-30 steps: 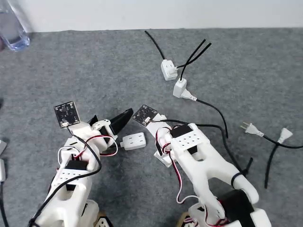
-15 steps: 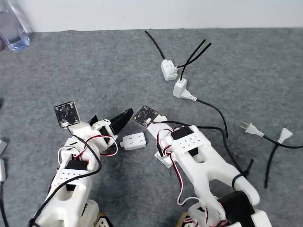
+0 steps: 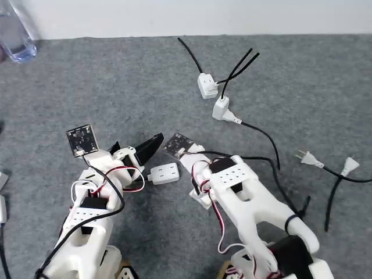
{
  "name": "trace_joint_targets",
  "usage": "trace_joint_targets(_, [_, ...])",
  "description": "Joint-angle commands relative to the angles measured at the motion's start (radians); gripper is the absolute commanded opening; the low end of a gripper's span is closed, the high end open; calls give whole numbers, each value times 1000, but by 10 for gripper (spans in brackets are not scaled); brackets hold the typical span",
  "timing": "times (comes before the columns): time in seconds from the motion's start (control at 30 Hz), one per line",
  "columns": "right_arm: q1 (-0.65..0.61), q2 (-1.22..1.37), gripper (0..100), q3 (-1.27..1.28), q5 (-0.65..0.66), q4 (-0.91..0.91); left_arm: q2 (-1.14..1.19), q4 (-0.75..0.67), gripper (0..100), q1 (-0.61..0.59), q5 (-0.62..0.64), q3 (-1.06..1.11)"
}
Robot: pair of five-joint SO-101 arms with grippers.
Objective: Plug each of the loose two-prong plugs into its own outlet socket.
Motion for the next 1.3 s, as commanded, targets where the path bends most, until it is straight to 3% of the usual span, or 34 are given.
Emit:
trace_joint_targets(0.0, [10,-41,203,-25,-3,7,-9,-25,459,3,-9,-7])
trace_joint_targets(0.27, [-82,36,187,-2,-8,-44,-9,-25,459,3,-9,-7])
trace_joint_targets(0.57, [-84,50,185,-5,-9,-58,-9,-25,459,3,-9,-7])
trace_joint_targets(0.87, [-84,51,9,-5,-5,-59,-9,-23,459,3,-9,-7])
trace_joint_targets(1.27, [-64,38,8,-8,3,-54,-8,-23,459,8,-9,-5])
